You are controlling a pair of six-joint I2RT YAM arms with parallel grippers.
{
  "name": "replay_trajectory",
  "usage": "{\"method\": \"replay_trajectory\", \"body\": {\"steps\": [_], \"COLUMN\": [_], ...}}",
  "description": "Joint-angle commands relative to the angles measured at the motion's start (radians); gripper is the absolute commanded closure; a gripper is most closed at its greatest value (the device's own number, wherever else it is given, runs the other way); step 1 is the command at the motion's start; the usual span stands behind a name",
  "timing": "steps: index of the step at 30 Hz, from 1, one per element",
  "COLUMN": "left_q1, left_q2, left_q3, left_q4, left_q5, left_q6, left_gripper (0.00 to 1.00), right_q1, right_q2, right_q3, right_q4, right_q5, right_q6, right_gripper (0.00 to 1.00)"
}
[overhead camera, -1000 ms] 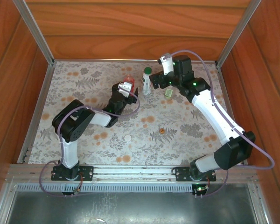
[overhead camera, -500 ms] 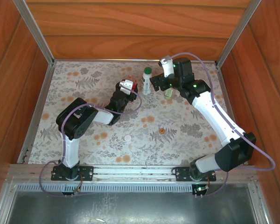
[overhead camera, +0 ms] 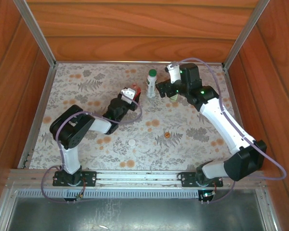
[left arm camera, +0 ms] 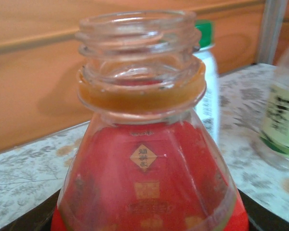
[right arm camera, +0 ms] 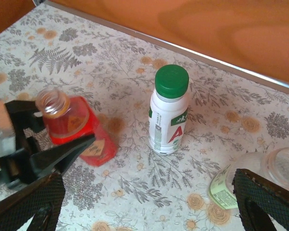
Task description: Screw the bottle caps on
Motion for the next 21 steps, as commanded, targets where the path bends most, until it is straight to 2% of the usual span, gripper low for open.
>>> {"method": "replay_trajectory", "body": {"steps": [1, 7, 9, 15, 21], "left_q1": [0.023, 0.079, 0.089, 0.095, 0.096], "left_q2": [-0.119, -0.275, -0.299, -0.32, -0.33], "left_q3": [-0.084, -0.205, -0.212, -0.226, -0.22], "left_q4": [0.018, 0.011, -0.007, -0.085, -0.238], "left_q5": [0.214, 0.655, 0.76, 0.936, 0.995], "left_q6": [-0.019, -0.084, -0.099, -0.03, 0.066], "left_gripper": [0.41, 0.41, 0.41, 0.41, 0.4], "right_q1": [0.009, 0.009, 0.009, 0.009, 0.009], "right_q2": [-0.046, -0.101, -0.111, -0.131, -0.154], "right_q3": [-0.042, -0.126, -0.143, -0.17, -0.201], "right_q4": [-0.004, -0.006, -0.01, -0.017, -0.066], "right_q5": [-0.033, -0.036, -0.031, -0.026, -0.004], "right_q6": [0.029, 0.049, 0.051, 0.068, 0.096], "right_gripper": [0.05, 0.05, 0.05, 0.05, 0.05]}}
